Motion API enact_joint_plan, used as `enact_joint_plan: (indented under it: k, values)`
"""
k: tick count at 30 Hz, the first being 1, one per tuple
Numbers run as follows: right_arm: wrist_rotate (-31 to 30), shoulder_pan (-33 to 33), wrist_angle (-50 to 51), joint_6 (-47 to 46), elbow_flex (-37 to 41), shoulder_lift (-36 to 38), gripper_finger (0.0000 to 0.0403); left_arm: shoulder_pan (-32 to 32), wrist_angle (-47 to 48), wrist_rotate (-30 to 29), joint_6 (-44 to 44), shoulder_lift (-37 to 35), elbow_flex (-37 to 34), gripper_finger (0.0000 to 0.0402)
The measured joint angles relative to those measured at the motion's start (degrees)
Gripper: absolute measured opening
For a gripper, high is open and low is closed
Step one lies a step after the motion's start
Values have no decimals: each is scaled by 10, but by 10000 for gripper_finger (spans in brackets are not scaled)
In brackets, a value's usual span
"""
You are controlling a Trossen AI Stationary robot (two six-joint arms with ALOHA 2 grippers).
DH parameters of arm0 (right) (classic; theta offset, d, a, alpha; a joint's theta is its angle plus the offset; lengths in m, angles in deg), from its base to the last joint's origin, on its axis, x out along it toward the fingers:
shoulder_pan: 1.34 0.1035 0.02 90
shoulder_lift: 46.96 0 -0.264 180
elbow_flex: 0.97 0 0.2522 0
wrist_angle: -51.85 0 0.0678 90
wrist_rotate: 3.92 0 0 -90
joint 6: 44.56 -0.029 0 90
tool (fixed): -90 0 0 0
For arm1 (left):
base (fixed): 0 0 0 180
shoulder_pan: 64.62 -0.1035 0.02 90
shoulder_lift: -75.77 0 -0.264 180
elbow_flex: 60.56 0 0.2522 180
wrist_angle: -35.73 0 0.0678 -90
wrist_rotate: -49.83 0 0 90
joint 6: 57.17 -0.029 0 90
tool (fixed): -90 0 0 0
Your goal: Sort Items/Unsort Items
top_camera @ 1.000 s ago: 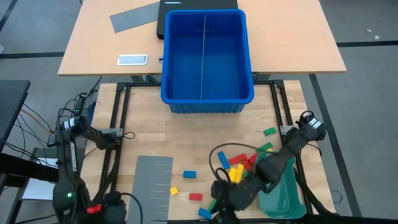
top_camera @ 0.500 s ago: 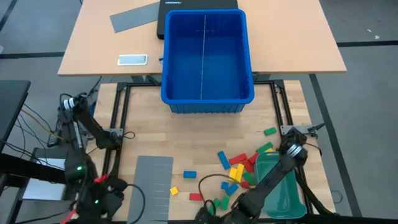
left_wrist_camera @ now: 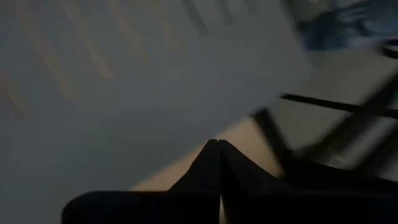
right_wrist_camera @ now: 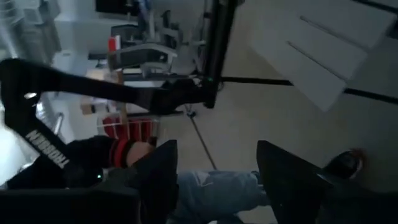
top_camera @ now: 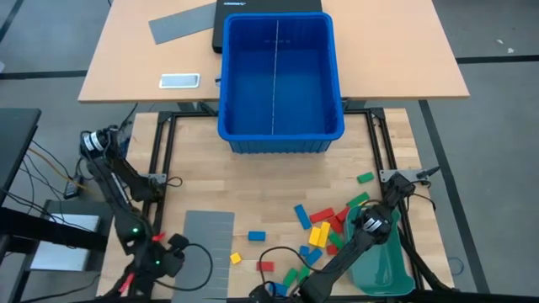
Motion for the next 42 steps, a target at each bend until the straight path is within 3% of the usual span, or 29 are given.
enact_joint_plan:
  k: [7,11,17,26,33,42]
  values:
    - [6,-10,58,-63,0,-5,242,-15,-144,-8,16,1,-54,0]
    - [36,-16,66,-93,0,-5,242,-9,-220,52,25,6,-63,0]
    - [75,-16,74,-106,0,-5,240,33,-214,104,33,57,-63,0]
    - [83,-17,69,-108,0,-5,236,37,-199,46,57,126,-63,0]
    - [91,-16,64,-122,0,-5,236,37,-212,47,59,170,-63,0]
    - [90,4,73,-172,0,-4,236,9,-237,43,54,176,-63,0]
